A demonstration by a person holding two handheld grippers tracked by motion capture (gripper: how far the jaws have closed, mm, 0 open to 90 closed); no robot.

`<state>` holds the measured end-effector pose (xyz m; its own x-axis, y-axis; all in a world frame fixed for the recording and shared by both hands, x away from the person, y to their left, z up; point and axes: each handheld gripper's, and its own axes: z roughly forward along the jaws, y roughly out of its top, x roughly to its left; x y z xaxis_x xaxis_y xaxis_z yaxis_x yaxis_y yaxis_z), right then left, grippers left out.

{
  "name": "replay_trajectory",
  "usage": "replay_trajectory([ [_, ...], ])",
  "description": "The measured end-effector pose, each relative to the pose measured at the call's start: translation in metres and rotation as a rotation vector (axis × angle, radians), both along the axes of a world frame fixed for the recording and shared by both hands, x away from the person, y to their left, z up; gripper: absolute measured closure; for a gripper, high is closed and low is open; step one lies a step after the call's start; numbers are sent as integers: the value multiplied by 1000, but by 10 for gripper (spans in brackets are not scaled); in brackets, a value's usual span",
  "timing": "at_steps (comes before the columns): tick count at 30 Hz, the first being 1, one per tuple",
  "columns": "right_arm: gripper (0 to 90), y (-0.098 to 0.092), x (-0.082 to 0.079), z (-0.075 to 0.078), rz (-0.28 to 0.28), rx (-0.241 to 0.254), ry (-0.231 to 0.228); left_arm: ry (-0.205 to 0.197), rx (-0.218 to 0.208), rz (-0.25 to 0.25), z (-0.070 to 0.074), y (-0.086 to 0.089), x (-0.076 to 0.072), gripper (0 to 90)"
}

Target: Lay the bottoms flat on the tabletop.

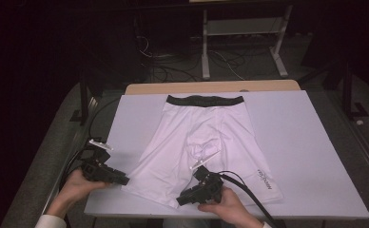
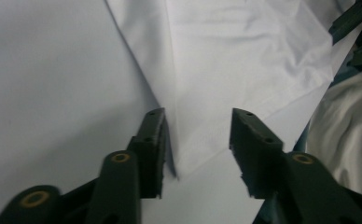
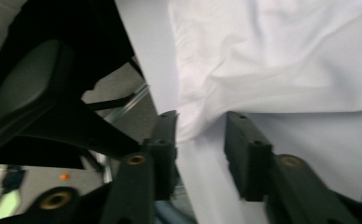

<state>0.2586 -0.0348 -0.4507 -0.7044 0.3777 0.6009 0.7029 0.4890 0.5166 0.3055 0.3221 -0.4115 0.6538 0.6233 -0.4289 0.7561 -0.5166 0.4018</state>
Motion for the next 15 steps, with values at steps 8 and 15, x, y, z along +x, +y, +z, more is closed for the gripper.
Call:
replay_trajectory([
  [8,373,-30,9,24,-43,-58,-173,-104,-30,11,10,-14,2,274],
  [15,80,-57,20,43,-104,-126,-274,-161,-54,5,18,-28,6,77],
])
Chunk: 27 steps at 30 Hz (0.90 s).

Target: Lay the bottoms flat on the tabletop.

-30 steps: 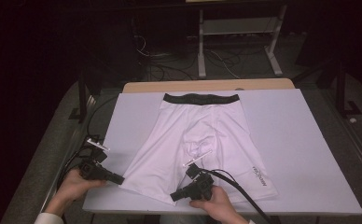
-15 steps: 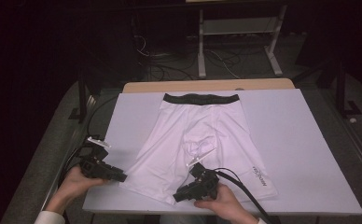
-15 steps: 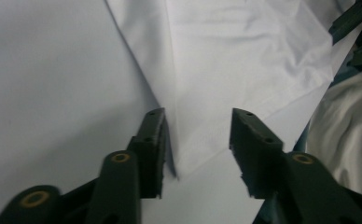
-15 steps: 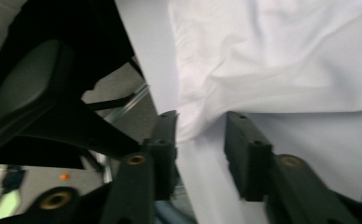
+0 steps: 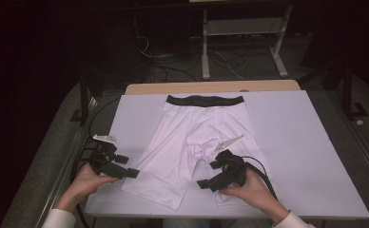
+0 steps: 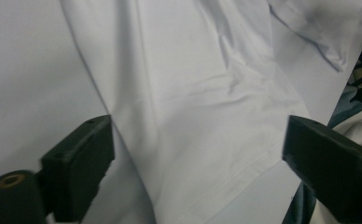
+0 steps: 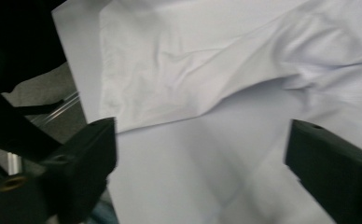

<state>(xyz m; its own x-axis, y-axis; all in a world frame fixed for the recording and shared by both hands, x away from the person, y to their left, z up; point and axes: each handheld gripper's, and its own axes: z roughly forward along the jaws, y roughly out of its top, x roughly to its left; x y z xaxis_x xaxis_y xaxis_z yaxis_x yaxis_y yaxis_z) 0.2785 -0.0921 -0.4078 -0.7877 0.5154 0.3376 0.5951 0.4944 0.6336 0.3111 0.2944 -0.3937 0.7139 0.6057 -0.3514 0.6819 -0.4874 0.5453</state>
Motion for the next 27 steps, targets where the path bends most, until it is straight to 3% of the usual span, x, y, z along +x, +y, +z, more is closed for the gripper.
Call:
replay_trajectory([
  [2,0,-7,3,4,-16,-13,-20,-13,3,-14,2,-5,1,19],
  [15,0,-57,13,20,-83,12,-69,-107,-22,-48,13,-31,6,0],
  [27,0,-91,14,25,-142,38,-86,-174,-86,-67,20,-53,6,0],
])
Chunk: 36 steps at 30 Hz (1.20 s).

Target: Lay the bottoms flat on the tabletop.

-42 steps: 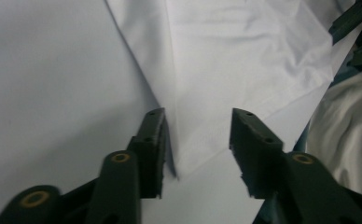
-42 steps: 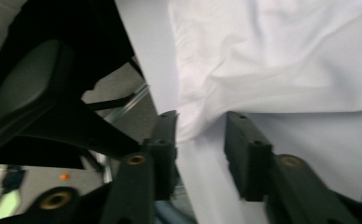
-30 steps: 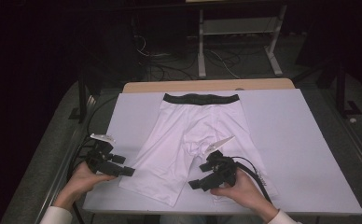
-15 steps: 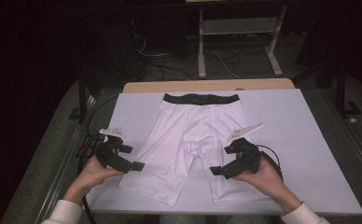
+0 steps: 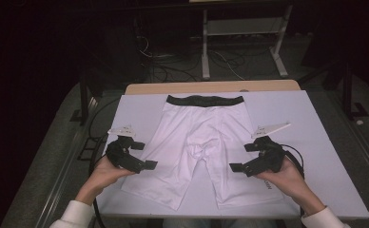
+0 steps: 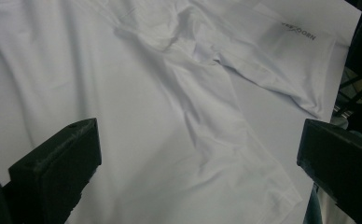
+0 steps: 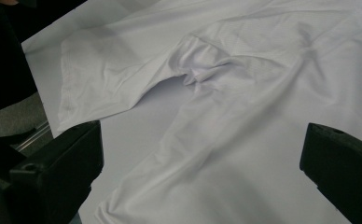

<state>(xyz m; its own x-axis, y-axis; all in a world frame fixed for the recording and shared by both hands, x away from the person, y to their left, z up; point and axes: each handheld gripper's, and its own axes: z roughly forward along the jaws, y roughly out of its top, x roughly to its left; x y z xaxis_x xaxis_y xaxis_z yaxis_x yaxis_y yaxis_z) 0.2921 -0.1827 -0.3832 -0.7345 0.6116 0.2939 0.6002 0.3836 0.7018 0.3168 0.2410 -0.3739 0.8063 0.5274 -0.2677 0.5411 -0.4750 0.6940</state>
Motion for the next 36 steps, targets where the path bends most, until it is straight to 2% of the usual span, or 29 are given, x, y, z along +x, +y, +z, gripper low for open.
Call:
replay_trajectory([
  [4,0,-13,0,0,-26,13,-5,-13,-15,-21,1,-11,-2,0],
  [9,0,-29,-1,-2,-63,27,-7,-10,-24,-40,-1,-24,-3,0],
  [13,0,-42,-3,-6,-95,12,-4,-38,-56,-39,-3,-34,-8,0],
  [20,0,-64,-8,-20,-146,35,-2,-72,-96,-40,-14,-50,-14,0],
  [24,0,-73,-11,-28,-169,26,4,-85,-127,-14,-20,-54,-16,0],
  [29,0,-81,-15,-38,-186,44,3,-103,-163,12,-26,-55,-19,0],
  [31,0,-83,-17,-40,-191,51,-5,-107,-187,22,-29,-55,-21,0],
  [34,0,-84,-20,-43,-195,47,-28,-126,-244,37,-31,-52,-24,0],
  [36,0,-84,-22,-43,-195,48,-37,-145,-256,47,-33,-50,-27,0],
])
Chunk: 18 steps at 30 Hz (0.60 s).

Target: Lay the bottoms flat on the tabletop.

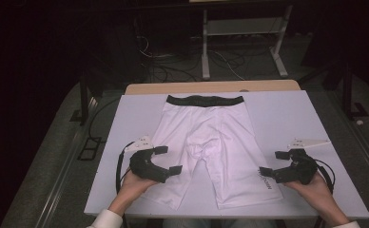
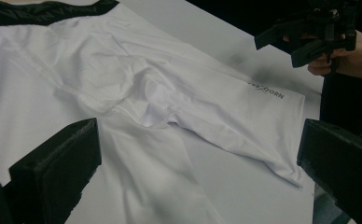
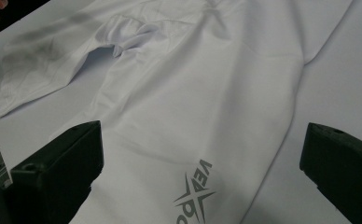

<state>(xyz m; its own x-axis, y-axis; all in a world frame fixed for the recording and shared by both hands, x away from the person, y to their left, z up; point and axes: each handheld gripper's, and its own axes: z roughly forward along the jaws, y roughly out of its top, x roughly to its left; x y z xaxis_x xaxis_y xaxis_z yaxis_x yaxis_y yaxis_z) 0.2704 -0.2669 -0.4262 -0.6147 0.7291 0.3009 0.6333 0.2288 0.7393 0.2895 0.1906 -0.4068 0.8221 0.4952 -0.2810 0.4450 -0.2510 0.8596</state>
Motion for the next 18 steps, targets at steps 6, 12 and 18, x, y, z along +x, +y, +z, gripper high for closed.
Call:
replay_trajectory([
  [6,0,0,-5,-3,5,-8,-45,-46,-1,45,-8,9,-7,0],
  [12,0,-1,-9,-16,42,-37,-55,-83,14,50,-11,16,-10,0],
  [18,0,-1,-8,-18,64,-38,-78,-95,70,54,-20,20,-9,0],
])
